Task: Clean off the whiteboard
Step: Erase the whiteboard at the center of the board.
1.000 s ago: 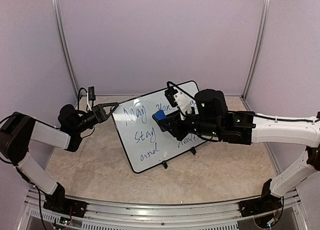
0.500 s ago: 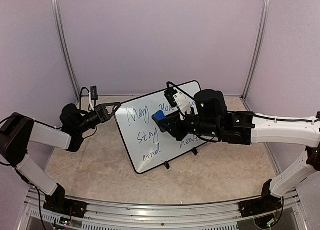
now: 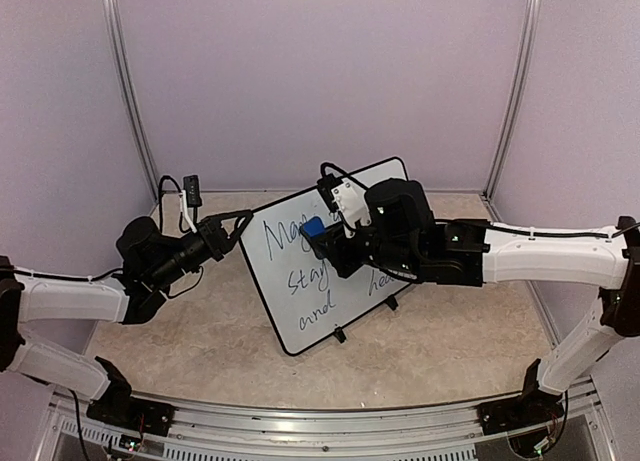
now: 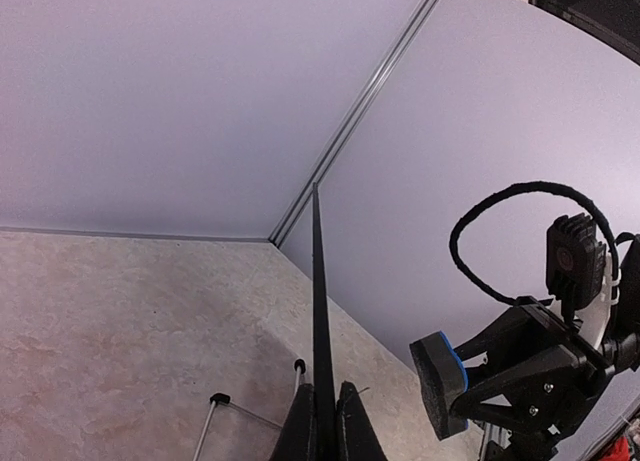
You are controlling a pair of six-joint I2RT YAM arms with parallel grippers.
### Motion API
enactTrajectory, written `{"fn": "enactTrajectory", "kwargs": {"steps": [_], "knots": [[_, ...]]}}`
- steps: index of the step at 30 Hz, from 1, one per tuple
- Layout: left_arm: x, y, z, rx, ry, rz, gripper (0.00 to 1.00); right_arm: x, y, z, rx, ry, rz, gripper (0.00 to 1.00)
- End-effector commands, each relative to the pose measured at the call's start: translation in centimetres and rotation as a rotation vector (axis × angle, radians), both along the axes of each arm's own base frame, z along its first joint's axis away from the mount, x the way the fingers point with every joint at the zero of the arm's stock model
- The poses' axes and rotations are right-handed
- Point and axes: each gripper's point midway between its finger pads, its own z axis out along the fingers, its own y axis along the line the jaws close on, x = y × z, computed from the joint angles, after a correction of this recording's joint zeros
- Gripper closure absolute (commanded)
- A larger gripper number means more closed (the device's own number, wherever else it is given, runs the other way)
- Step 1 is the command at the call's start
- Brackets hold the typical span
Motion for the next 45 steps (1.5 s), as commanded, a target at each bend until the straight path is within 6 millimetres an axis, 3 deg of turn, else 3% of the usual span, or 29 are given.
{"fn": "enactTrajectory", "kwargs": {"steps": [1,6,18,35,45], "knots": [[-1.4,-0.3,1.1,-0.012,-0.063,0.011,1.0,0.0,1.2,0.9,-0.028,-0.052,-0.032,0.77],[-2.6,-0.8,1.1,-0.011,-0.092,-0.009,1.0,-0.3,2.5,1.5,-0.031,-0.077,-0.036,0.77],[-3.4,-1.4,0.5,0.029,-0.128,-0.042,1.0,-1.0,5.3,1.2,-0.044,-0.099,-0.024,0.77],[-4.1,-1.5,0.5,0.02,-0.146,-0.061,1.0,0.3,7.2,1.6,-0.069,-0.132,-0.076,0.76],[-3.4,-1.7,0.5,0.028,-0.101,-0.027,1.0,-0.5,7.5,-2.3,-0.146,-0.085,-0.082,0.76]]}}
